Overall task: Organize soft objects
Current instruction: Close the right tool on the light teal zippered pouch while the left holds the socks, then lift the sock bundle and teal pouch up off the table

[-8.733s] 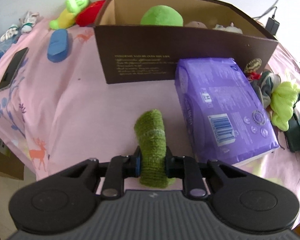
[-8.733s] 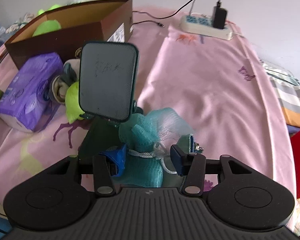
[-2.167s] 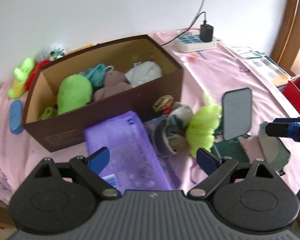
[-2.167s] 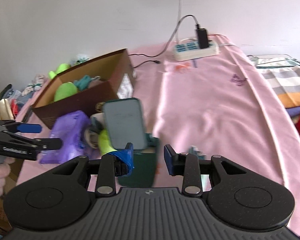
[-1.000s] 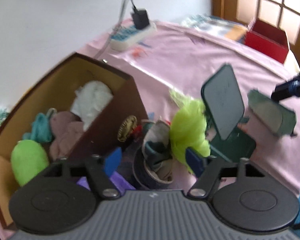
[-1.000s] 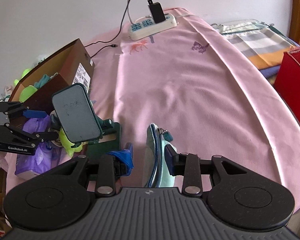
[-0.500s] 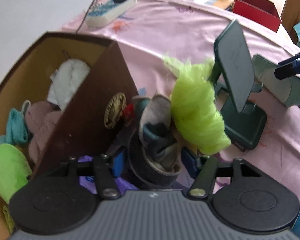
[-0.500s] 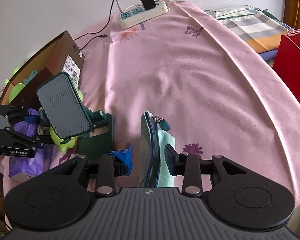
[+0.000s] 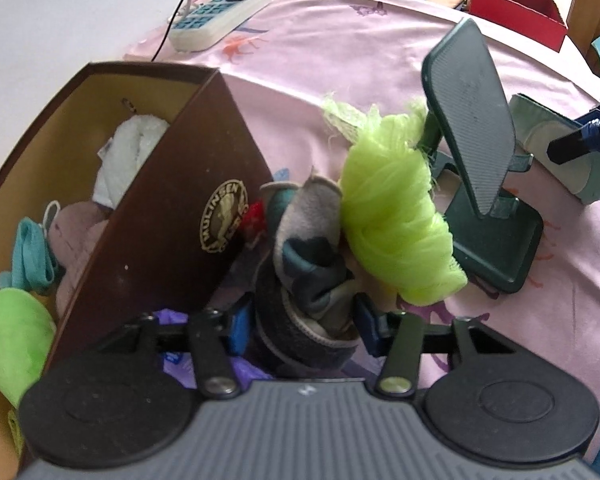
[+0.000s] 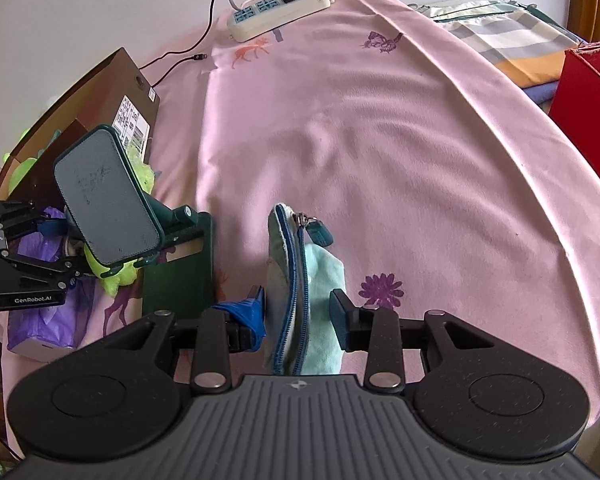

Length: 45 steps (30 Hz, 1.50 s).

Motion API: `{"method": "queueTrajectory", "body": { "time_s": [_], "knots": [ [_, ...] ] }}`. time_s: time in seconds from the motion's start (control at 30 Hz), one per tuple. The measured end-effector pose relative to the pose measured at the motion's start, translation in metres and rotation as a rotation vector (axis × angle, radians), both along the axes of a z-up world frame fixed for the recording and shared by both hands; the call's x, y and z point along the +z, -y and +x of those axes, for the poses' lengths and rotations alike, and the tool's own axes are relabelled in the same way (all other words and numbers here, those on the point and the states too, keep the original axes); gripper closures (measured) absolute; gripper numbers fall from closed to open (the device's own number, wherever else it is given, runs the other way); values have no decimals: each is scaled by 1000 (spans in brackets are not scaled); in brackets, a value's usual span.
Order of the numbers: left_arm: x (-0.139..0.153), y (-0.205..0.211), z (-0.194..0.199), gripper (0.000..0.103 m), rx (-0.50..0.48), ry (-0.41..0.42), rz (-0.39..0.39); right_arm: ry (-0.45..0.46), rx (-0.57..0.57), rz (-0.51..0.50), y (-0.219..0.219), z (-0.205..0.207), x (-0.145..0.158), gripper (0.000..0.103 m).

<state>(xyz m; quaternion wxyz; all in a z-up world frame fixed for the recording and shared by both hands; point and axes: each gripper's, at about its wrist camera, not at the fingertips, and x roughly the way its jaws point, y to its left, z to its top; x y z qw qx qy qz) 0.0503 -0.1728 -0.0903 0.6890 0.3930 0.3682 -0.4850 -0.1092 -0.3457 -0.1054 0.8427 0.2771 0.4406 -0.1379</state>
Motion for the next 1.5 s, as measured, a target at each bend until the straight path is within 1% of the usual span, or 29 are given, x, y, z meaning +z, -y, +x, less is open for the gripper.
{"method": "queueTrajectory", "body": {
  "time_s": [0.13, 0.23, 0.33, 0.5, 0.63, 0.8, 0.87, 1.13, 1.23, 1.3, 1.4, 1.5],
  "knots": [
    [0, 5, -7, 51, 4, 43, 3, 10, 16, 14, 1, 0, -1, 85],
    [2, 7, -11, 53, 16, 69, 10, 0, 35, 14, 2, 0, -2, 88],
    [6, 5, -14, 53, 35, 88, 10, -1, 50, 15, 4, 0, 0, 93],
    [25, -6, -20, 53, 103, 107, -30, 8, 60, 19, 8, -3, 6, 102],
    [37, -18, -28, 53, 150, 104, -58, 16, 56, 21, 13, -7, 11, 103],
    [55, -33, -42, 53, 219, 89, -121, 40, 36, 42, 26, -11, 16, 103],
    [60, -36, -41, 53, 251, 76, -145, 57, 31, 55, 31, -10, 18, 103],
    [81, -61, -45, 53, 429, 5, -277, 136, 22, 136, 51, 4, 30, 103],
    [87, -68, -46, 53, 486, -7, -314, 129, 84, 118, 49, 14, 29, 103],
    [91, -73, -47, 53, 515, -5, -333, 133, 104, 90, 44, 13, 31, 103],
    [93, -80, -50, 53, 551, 2, -345, 117, 178, -1, 28, 12, 36, 99],
    [91, -86, -51, 53, 571, 4, -346, 106, 227, -11, 16, 10, 40, 100]
  ]
}}
